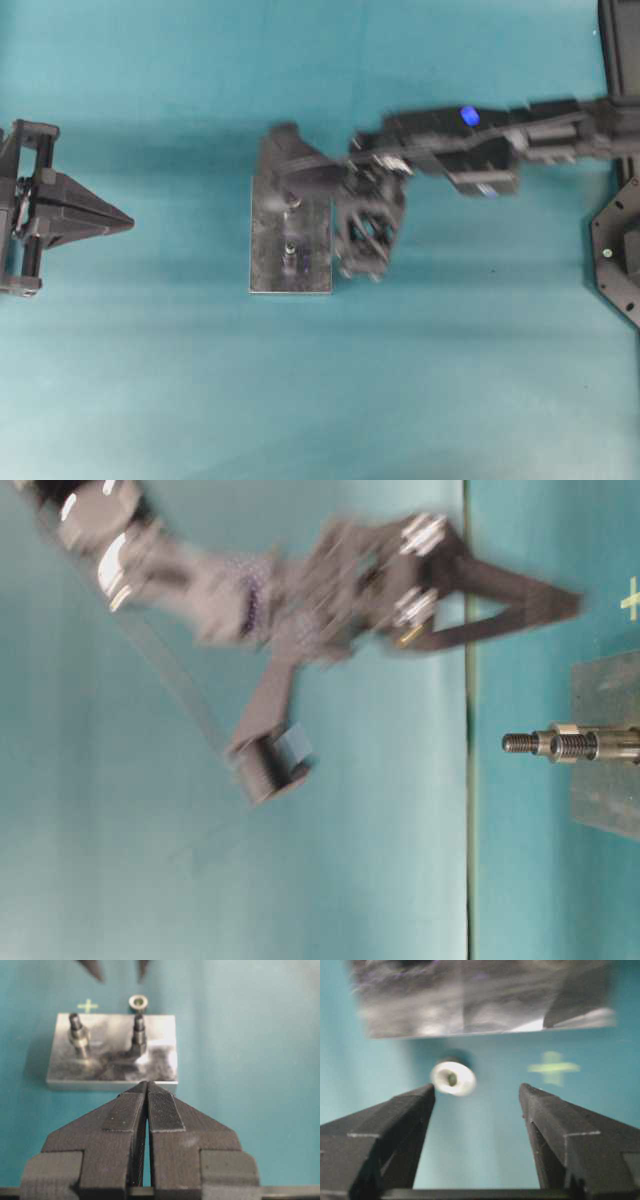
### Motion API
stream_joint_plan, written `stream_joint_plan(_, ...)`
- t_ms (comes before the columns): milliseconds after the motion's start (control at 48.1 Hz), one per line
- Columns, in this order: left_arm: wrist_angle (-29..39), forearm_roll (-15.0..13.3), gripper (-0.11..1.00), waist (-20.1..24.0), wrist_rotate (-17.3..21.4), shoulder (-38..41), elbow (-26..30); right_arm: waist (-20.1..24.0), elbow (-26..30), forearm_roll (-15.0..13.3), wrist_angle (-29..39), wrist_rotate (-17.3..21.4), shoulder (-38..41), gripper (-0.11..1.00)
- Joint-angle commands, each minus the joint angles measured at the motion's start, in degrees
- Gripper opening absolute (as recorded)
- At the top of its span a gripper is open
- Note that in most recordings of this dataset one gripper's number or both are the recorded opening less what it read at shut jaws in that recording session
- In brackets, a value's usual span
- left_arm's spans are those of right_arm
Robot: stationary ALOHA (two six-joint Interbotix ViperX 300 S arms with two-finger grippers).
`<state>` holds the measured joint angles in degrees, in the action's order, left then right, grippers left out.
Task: Insert the washer onto the shaft.
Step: 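Move the right gripper down to the lower metal washer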
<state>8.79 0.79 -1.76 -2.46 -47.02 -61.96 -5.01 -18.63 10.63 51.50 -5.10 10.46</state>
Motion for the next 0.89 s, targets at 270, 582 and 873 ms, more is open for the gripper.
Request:
stream_joint_plan(270, -1.4, 0.2, 0.00, -0.1, 0.1, 0.2, 0.2, 1.8, -7.2, 1.8, -9.8, 3.1, -2.5, 0.76)
stream_joint_plan(582, -1.4, 0.1, 0.00, -0.1, 0.1, 0.2, 0.2, 2.2, -8.2, 1.4, -12.6, 3.2, -0.4, 0.76)
stream_joint_plan(873, -1.4, 0.1, 0.00, -0.1, 0.1, 0.2, 0.3, 2.9, -8.3, 1.4, -15.3, 3.3, 2.4, 0.76)
